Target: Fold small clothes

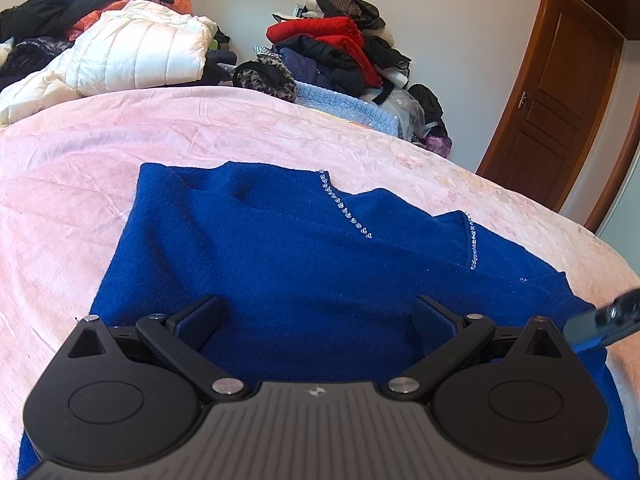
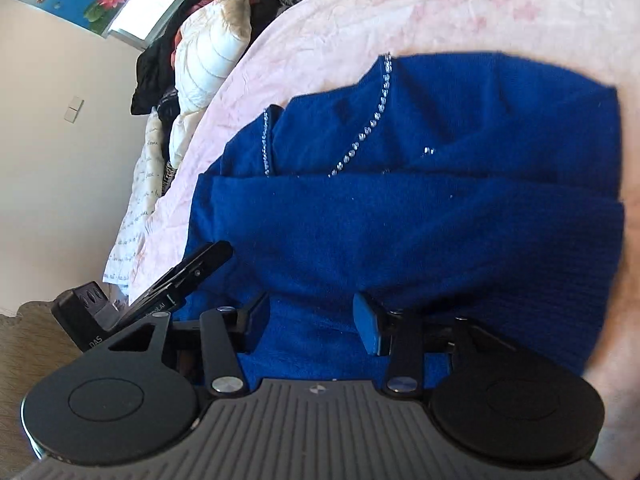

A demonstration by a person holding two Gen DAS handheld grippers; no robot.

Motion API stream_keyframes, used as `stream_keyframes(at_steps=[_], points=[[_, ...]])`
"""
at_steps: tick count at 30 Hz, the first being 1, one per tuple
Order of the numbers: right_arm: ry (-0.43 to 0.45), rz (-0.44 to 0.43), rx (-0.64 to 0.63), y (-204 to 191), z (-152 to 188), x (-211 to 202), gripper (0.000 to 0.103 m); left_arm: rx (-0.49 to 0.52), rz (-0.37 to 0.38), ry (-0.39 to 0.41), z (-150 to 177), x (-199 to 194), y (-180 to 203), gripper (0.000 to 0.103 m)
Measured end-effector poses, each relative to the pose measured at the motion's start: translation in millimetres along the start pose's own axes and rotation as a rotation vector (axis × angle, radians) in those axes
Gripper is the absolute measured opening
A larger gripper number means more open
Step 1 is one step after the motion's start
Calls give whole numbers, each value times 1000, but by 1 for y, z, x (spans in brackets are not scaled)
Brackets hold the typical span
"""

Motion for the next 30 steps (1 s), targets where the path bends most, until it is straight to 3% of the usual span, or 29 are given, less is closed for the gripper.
stream_keyframes(at_steps=[3,4,6,7,8,10,12,14,15,18,19,21,22,23,26,30], points=[[60,-68,2,-9,-13,-2,67,-5,2,2,0,-1,0,103],[64,-65,7,-9,-17,3,71,-4,2,2,0,-1,-1,103],[74,4,6,1,-26,17,70,-1,0,1,0,-1,-1,103],[84,51,10,10,-31,24,62,0,-1,0,0,-1,0,103],[108,26,24,16,-35,24,52,-1,-3,0,0,-1,0,103],[130,-30,120,31,-41,20,48,0,-3,-1,0,-1,0,103],[169,-17,170,37,-40,12,44,1,-4,-1,0,0,1,103],[208,12,144,30,-31,-2,54,0,-3,-1,-1,-1,0,103],[210,8,105,23,-24,-8,54,0,-3,-1,-1,-1,1,103],[194,-2,15,11,-4,-14,68,1,-4,-2,0,-1,1,103],[187,42,-5,12,0,-9,70,1,-4,-2,0,-1,1,103],[190,110,-44,25,9,-7,60,1,-4,-2,0,-1,1,103],[216,102,-36,28,11,-12,54,1,-4,-2,0,-1,1,103],[231,87,3,31,14,-18,55,2,-5,-2,-1,-1,1,103],[293,32,83,28,34,-44,68,8,-10,-5,-1,0,1,103],[305,-39,119,21,88,-66,70,12,-13,-7,-1,0,1,103]])
Point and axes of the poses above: each gripper's, at about its wrist camera, not at the fingertips, and x roughly the way its jaws point, y to its right, z to its underside, the point moved 6 cm from there along x, roughly the way its jaws point, and after that the axes turned 3 degrees about x, right-handed, at the moved point
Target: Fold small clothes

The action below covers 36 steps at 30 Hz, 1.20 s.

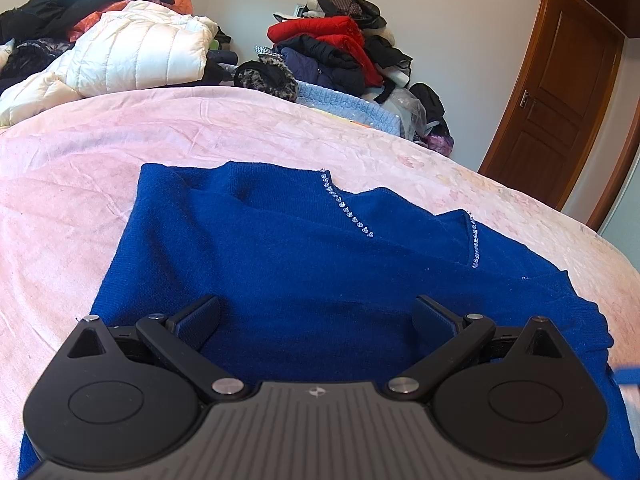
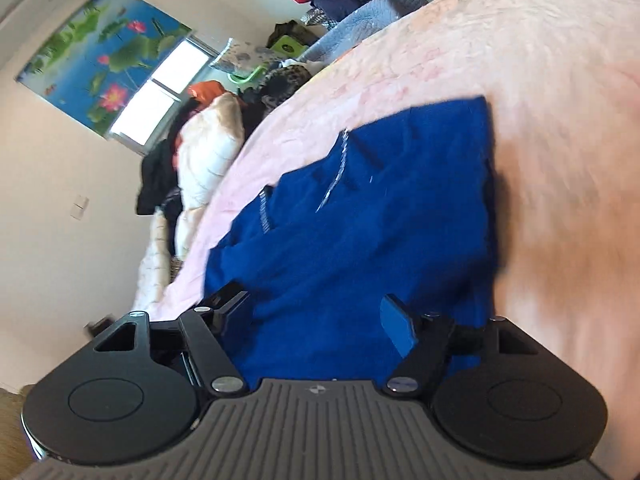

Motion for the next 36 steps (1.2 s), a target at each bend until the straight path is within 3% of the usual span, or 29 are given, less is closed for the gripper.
stream_keyframes(at_steps=[4,7,12,18,21,26,31,36], points=[[-29,51,22,3,55,-29,70,49,-46,-17,1,0,5,103],[-45,122,-68,-6,88,-51,70,73,-138,-14,6,-16,6,103],[-50,251,-239,-17,122,-76,70,257,-277,-67,35,-77,18,103],[-42,310,-265,-12,140,-89,70,175,-225,-78,91,-174,13,103],[-39,320,-267,-15,146,-84,74,115,-258,-63,118,-208,6,103],[-34,364,-299,-21,159,-87,75,58,-242,-144,155,-232,-2,103],[-47,389,-275,-19,175,-99,79,95,-201,-152,165,-249,-2,103],[-38,413,-248,-16,194,-115,80,19,-171,-158,171,-261,-16,103]])
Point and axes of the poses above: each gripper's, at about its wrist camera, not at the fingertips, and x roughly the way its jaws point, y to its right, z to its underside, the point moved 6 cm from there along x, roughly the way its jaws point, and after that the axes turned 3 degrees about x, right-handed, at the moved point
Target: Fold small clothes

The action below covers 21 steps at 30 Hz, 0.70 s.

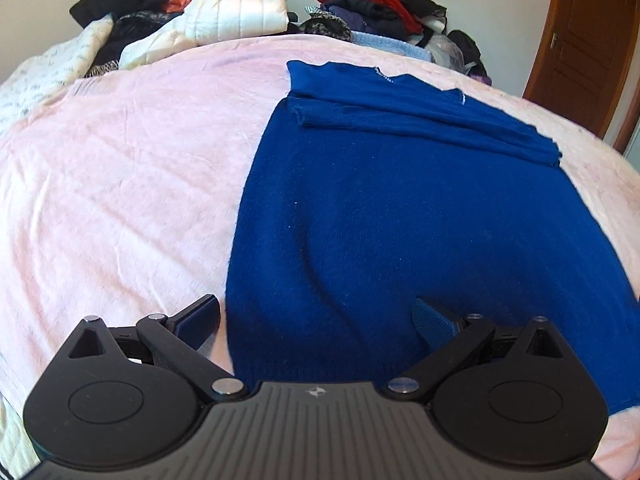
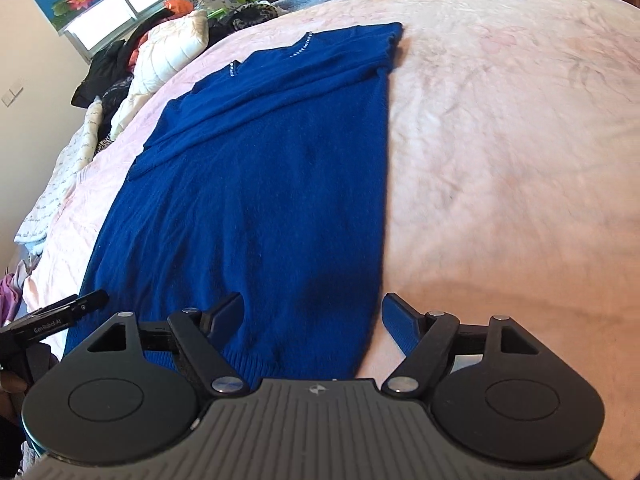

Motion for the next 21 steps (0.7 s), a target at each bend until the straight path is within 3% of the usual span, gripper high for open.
stream_keyframes(at_steps=[7,13,16,19,21], points=[[-43,-65,76,0,20,-10,84,-170,192,-46,5,-18,-10,103],[-106,-231,251,1,28,-9,86,-562,499,-158,10,-19,-40,103],[-121,-271,304,1,29,-9,86,-706,591,-209,17,-15,-52,102],[-149,-327,360,1,31,-8,85,-725,618,-232,22,-14,-55,102],[-168,-358,391,1,33,-5,84,-681,612,-246,21,-14,-49,102]])
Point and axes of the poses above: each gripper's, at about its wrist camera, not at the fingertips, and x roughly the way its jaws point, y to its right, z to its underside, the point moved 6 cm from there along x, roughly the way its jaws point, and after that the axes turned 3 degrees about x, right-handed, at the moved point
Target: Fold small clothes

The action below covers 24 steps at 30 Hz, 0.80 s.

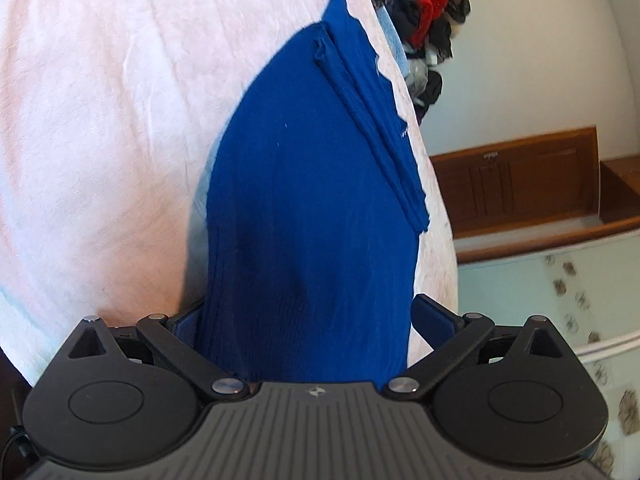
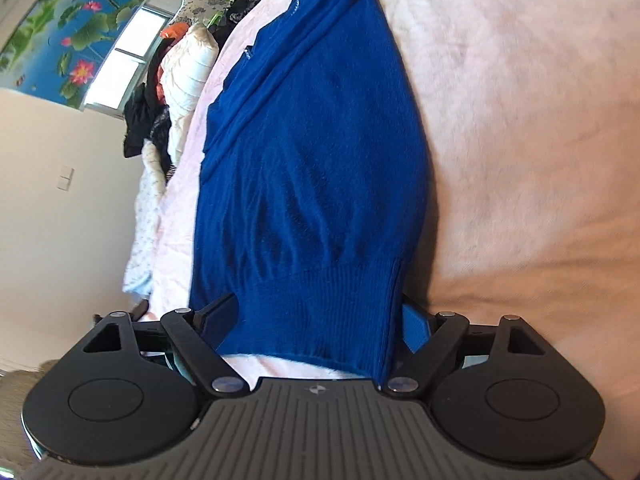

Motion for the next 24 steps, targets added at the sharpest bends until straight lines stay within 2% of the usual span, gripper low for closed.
stream_keyframes(at_steps=[2,4,5,6,8,9,10,11,12,19,24], points=[[9,9,14,2,0,2,80,33,-34,-4,2,2,4,98],[16,12,38,5,-1,2,70,62,-89,-9,0,3,6,79],[14,12,46,7,-2,2,64,72,-118,-19,-1,4,6,62],[11,12,50,9,-2,3,62,80,-134,-32,-2,6,6,59],[10,4,60,12,-1,2,54,88,-128,-45,-3,8,7,59],[13,2,65,13,-1,1,45,95,-131,-46,-3,8,7,56],[13,10,66,15,0,1,33,102,-144,-48,-3,8,7,49],[9,21,62,17,1,2,19,115,-166,-58,-2,10,5,26],[7,35,56,19,2,3,13,129,-201,-79,-1,14,3,11],[10,8,30,17,1,1,11,291,-302,-86,2,21,19,7],[-4,-38,-7,-1,-5,-4,10,295,-280,-46,-5,14,33,6]])
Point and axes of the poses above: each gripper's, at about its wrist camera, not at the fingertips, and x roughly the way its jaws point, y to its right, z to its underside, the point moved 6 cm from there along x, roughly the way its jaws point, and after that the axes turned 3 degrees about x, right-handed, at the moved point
